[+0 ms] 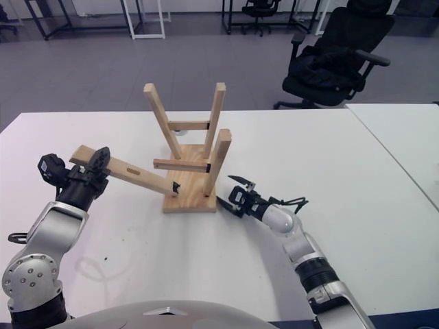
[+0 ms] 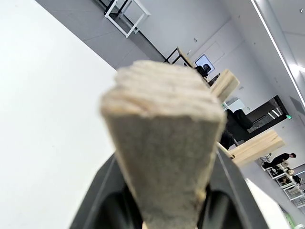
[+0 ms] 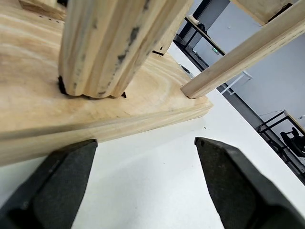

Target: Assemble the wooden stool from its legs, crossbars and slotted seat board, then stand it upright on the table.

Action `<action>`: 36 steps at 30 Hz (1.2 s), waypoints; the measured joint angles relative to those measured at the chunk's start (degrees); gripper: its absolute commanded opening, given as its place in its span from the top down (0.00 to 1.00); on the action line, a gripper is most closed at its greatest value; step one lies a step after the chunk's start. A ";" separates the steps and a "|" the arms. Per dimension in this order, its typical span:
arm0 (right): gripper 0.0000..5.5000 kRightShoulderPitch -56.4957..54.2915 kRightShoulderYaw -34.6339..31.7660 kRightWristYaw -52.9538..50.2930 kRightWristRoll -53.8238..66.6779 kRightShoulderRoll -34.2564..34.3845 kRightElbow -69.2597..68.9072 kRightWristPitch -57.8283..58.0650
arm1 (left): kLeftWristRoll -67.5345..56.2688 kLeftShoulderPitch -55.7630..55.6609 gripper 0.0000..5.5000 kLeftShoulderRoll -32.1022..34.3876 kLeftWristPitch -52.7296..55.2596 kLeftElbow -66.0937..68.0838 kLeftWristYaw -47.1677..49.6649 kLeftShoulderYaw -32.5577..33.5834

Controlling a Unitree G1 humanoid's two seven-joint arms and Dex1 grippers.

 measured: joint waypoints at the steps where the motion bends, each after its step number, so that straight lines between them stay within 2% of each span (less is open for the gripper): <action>1: 0.30 -0.09 -0.02 -0.68 -0.73 0.05 0.02 0.08 | 0.47 -0.40 0.81 0.89 0.18 0.09 -0.15 -0.23; 7: 0.30 -1.75 -0.06 -3.77 -4.11 -0.57 1.43 0.44 | 4.26 -4.70 0.81 5.41 2.84 1.53 -1.40 -4.29; 16: 0.30 -1.44 0.19 -4.86 -6.13 -0.93 0.11 1.23 | 15.08 -7.51 0.81 6.75 3.16 0.19 -0.91 -13.13; 27: 0.30 -0.36 0.03 -4.71 -5.77 0.92 -4.97 7.48 | 32.77 -11.79 0.81 -1.58 3.16 0.90 2.40 -24.63; 32: 0.30 2.92 -3.83 -3.63 2.66 4.80 -15.31 16.80 | 37.61 -11.55 0.81 -3.40 3.15 1.02 0.96 -26.05; 34: 0.30 3.80 -10.00 -4.04 11.76 7.06 -22.74 23.13 | 39.43 -12.23 0.81 -4.24 3.14 1.99 0.10 -26.61; 36: 0.30 3.78 -18.95 -5.70 25.61 9.16 -31.81 31.01 | 41.59 -12.23 0.81 -4.84 2.75 2.29 -0.26 -27.38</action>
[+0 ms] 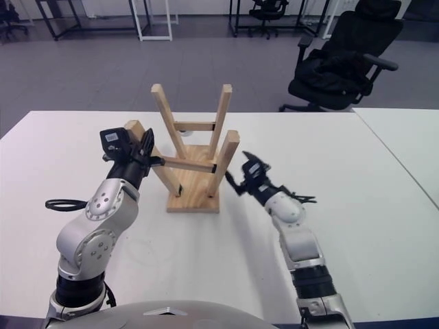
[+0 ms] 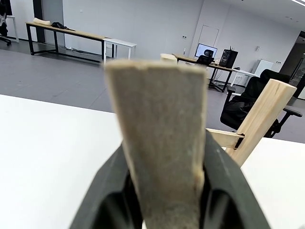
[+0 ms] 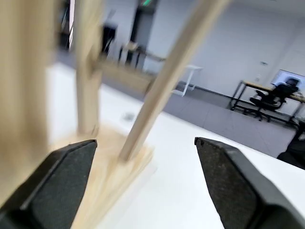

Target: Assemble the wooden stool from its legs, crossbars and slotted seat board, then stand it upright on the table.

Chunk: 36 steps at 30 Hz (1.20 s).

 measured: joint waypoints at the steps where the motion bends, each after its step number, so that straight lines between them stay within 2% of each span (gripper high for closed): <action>1: 0.30 -0.01 -2.66 -0.84 4.19 0.21 -2.30 2.39 | 0.62 0.27 0.81 -0.31 -0.29 -0.14 -0.03 -0.05; 3: 0.30 -1.92 -12.93 -5.20 19.08 -0.50 -10.04 10.50 | 2.29 2.29 0.81 -1.20 -1.20 -1.23 -0.38 -0.16; 5: 0.30 -7.01 -17.13 -8.80 29.85 -2.22 -15.61 15.70 | 3.59 3.88 0.81 -2.40 -1.65 -2.19 -0.43 -0.14; 7: 0.30 -11.40 -15.74 -12.16 36.29 -2.40 -19.84 19.54 | 4.52 5.84 0.81 -2.70 -2.70 -3.25 -1.57 0.37; 9: 0.30 -15.81 -11.26 -14.48 38.07 -2.69 -24.81 22.26 | 5.07 6.43 0.81 -2.91 -2.89 -3.43 -2.80 0.84; 11: 0.30 -17.84 -2.17 -14.83 31.95 -5.16 -27.71 24.74 | 5.70 6.58 0.81 -3.70 -2.92 -3.31 -3.80 0.79; 15: 0.30 -17.63 19.42 -13.40 7.51 -11.44 -23.67 22.88 | 8.03 5.86 0.81 -5.43 -4.30 -1.51 -4.41 0.29; 19: 0.30 -23.69 35.89 -14.15 -16.19 -11.47 -14.34 16.77 | 10.12 4.92 0.81 -6.14 -4.32 -0.05 -5.05 0.95; 23: 0.30 -34.28 48.74 -7.77 -33.81 -9.47 -2.72 13.97 | 11.31 4.88 0.81 -7.17 -4.17 -0.16 -5.42 0.16; 26: 0.30 -36.56 51.35 -3.63 -40.75 -8.66 0.09 14.72 | 12.32 4.89 0.81 -7.43 -3.93 0.00 -5.41 -0.23; 29: 0.30 -36.92 51.05 0.36 -42.99 -8.41 0.05 15.37 | 13.41 4.67 0.81 -7.76 -3.89 0.23 -5.42 -1.28; 33: 0.30 -35.00 48.57 3.92 -43.01 -7.91 -1.34 16.44 | 15.52 4.01 0.81 -7.81 -3.71 0.94 -5.31 -3.01; 36: 0.30 -32.83 44.22 4.71 -41.15 -5.49 -1.40 16.48 | 16.80 3.24 0.81 -7.75 -3.71 1.84 -5.43 -3.85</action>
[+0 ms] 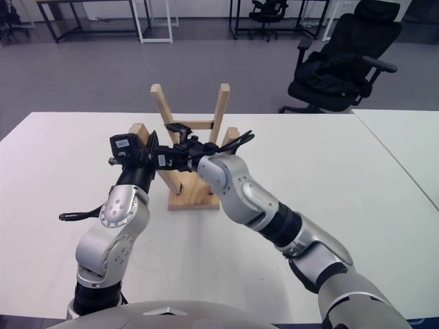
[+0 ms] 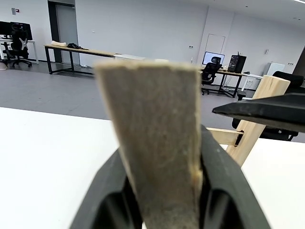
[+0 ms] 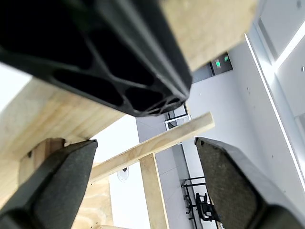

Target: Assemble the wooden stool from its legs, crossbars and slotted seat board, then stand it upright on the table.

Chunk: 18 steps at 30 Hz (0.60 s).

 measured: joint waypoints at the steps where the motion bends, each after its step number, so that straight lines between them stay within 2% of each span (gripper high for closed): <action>1: 0.30 0.20 -0.70 0.19 0.47 0.56 0.16 0.01 | 0.12 -0.15 0.81 0.04 0.00 0.12 0.00 -0.09; 6: 0.30 0.15 -2.79 3.50 -1.08 0.51 0.08 1.22 | 1.77 -1.51 0.81 0.03 -0.15 2.06 -0.09 -1.24; 7: 0.30 -0.16 -3.41 4.90 -1.03 0.07 -0.19 1.12 | 1.64 -1.75 0.74 0.03 -0.40 2.49 -0.55 -1.05; 13: 0.30 -1.04 -6.56 6.40 -2.15 1.14 -0.58 0.94 | -7.37 0.18 0.58 -0.35 1.88 3.52 -4.24 3.65; 18: 0.30 -0.78 -11.74 4.31 -1.69 3.72 -0.85 0.93 | -17.39 -3.81 0.43 -0.41 4.63 -5.65 -8.27 9.60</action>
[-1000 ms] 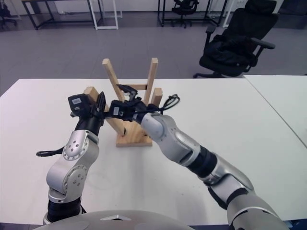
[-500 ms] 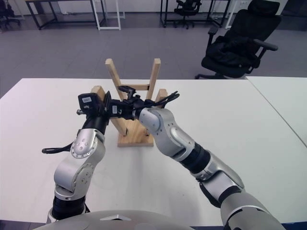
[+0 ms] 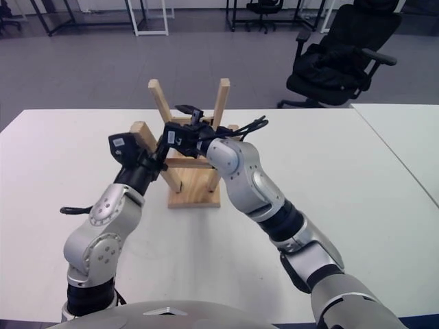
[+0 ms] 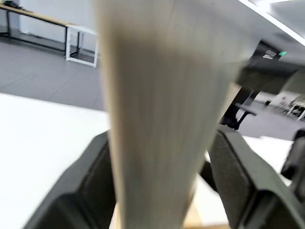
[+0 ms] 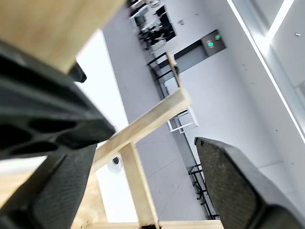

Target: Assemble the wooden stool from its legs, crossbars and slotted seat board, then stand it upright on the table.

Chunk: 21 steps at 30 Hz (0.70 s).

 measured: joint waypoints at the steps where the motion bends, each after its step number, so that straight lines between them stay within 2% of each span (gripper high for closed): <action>1: 0.30 -0.12 -1.12 -0.62 -0.13 -0.19 -0.20 -0.48 | -1.79 -2.60 0.38 0.11 0.91 -1.92 0.08 2.34; 3: 0.30 -1.26 -4.61 -1.24 0.43 -1.34 -0.71 -2.56 | -5.64 -7.42 0.31 2.70 4.36 -5.70 -0.06 7.44; 6: 0.30 -4.32 -17.31 -0.98 10.52 1.23 -3.77 -0.29 | -12.05 -17.13 0.22 10.86 9.51 -6.98 -1.73 16.56; 7: 0.30 -5.36 -19.72 -0.70 13.06 1.57 -3.88 0.55 | -13.64 -19.38 0.22 11.76 10.19 -6.53 -1.87 18.28; 10: 0.30 -9.17 -31.04 1.46 25.21 2.11 -2.15 2.76 | -16.49 -29.91 0.22 18.31 12.23 -1.48 -4.32 21.21; 13: 0.30 -10.92 -41.31 2.96 36.68 1.25 -0.81 9.29 | -15.77 -34.23 0.22 24.11 11.53 3.57 -9.78 19.39; 16: 0.30 -1.84 -39.35 4.26 42.72 3.13 -1.48 15.18 | -13.82 -22.73 0.22 22.39 9.52 9.48 -14.02 14.05; 17: 0.30 2.86 -37.23 2.72 42.90 5.00 -1.20 15.77 | -10.24 -17.71 0.22 21.51 2.95 11.70 -16.31 9.92; 19: 0.30 4.46 -35.12 -1.06 41.70 4.61 -1.39 15.19 | -2.29 -14.12 0.22 22.89 -8.38 13.46 -18.01 4.04; 21: 0.30 5.12 -34.17 -3.63 40.86 4.78 -2.05 14.97 | 0.50 -11.59 0.22 22.95 -13.53 13.10 -18.40 2.22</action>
